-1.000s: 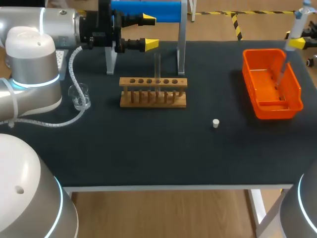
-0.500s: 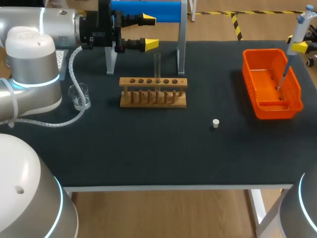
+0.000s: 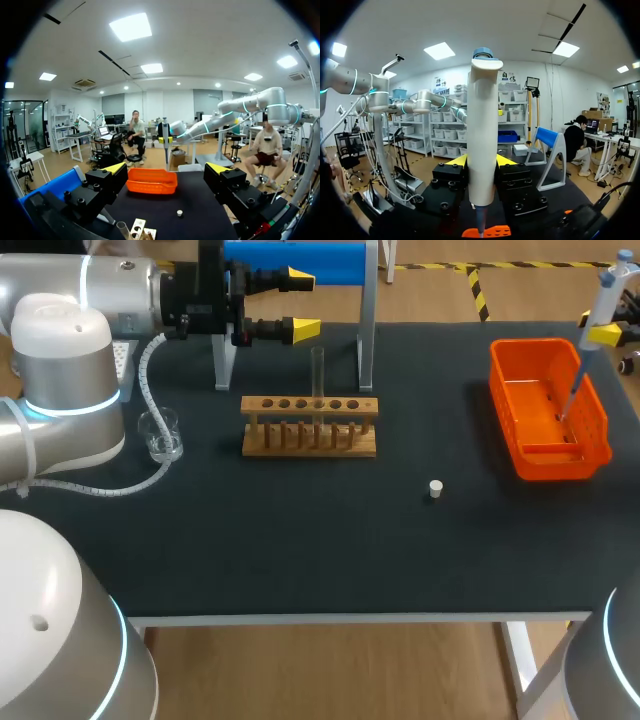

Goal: Invert the test tube, pick up the pipette, mount the tip to pipette, aspirate from beaker and dispense into the tube, eject the tip, return the pipette, and cap with the stopper.

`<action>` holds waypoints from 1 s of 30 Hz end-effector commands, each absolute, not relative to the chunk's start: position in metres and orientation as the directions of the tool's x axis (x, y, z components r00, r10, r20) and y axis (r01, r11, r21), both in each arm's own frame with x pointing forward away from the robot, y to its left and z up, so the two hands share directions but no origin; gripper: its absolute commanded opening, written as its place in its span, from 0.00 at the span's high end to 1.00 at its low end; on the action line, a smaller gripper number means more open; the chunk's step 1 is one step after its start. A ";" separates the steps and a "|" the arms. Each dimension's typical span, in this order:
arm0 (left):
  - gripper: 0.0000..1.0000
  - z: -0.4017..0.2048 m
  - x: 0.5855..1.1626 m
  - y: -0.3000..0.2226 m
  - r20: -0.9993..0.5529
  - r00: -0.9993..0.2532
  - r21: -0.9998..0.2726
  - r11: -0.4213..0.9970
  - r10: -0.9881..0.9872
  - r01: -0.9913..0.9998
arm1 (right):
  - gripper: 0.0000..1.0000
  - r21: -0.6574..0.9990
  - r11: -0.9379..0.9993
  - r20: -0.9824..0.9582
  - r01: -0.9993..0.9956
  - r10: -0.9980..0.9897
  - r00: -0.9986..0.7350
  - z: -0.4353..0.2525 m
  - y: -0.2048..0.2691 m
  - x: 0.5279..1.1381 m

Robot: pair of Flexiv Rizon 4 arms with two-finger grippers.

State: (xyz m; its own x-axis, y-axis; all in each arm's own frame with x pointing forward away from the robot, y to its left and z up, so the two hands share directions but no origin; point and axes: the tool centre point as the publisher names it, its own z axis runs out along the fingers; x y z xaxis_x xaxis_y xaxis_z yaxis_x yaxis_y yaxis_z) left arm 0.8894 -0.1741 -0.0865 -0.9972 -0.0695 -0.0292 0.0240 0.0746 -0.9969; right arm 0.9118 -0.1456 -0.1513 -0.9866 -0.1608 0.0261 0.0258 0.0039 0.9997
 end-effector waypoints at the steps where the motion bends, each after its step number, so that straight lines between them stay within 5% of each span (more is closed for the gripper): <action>1: 0.00 -0.087 0.889 -0.174 -0.031 -0.997 -0.997 0.071 -0.073 0.026 | 1.00 1.000 0.004 0.026 0.025 -0.168 -0.986 -0.152 -0.148 0.914; 19: 0.00 -0.087 0.889 -0.174 -0.031 -0.997 -0.997 0.071 -0.073 0.026 | 1.00 1.000 0.004 0.026 0.025 -0.168 -0.986 -0.152 -0.148 0.914; 30: 0.00 -0.058 0.911 -0.287 0.021 -0.990 -0.994 0.104 -0.138 -0.036 | 1.00 1.000 0.004 0.026 0.025 -0.168 -0.986 -0.152 -0.148 0.914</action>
